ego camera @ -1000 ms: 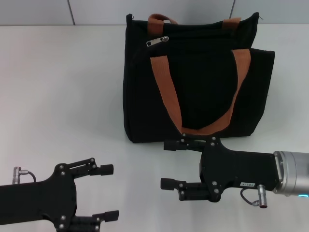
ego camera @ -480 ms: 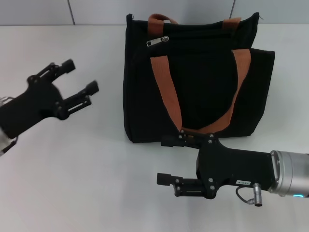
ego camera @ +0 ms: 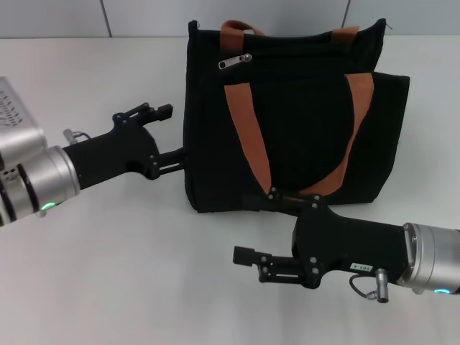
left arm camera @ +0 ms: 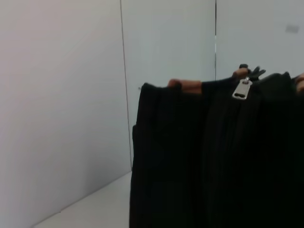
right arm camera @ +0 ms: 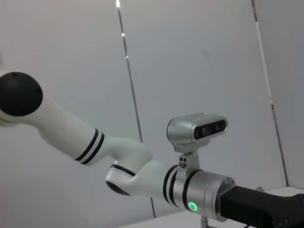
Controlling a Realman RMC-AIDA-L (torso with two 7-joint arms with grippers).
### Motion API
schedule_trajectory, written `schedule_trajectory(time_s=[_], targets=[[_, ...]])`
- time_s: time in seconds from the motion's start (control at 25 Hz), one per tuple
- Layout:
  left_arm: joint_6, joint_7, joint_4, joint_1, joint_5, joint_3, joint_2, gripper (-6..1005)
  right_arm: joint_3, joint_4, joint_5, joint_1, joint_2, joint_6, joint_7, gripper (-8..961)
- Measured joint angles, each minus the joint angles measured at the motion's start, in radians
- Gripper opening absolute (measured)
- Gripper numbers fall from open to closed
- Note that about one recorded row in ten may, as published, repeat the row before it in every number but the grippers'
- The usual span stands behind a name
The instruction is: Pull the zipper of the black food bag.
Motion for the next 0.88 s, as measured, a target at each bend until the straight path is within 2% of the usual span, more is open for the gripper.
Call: schedule_trajectory(time_s=[0.48,0.72,0.88], targets=[[0.092,0.005,-0.014,-0.018,-0.162,0.003,0.0,779,0.008,0.05,0.018,-0.001,0.0,-0.026,0.0,758],[0.1,0.014,-0.028,-0.031,-0.169,0.005,0.0,772,0.009,0.054,0.019,0.0,0.0,-0.036,0.0,758],[0.104,0.027,-0.049,-0.042,-0.16,0.041,0.0,768,0.009,0.055,0.019,0.001,0.0,-0.037,0.0,758]])
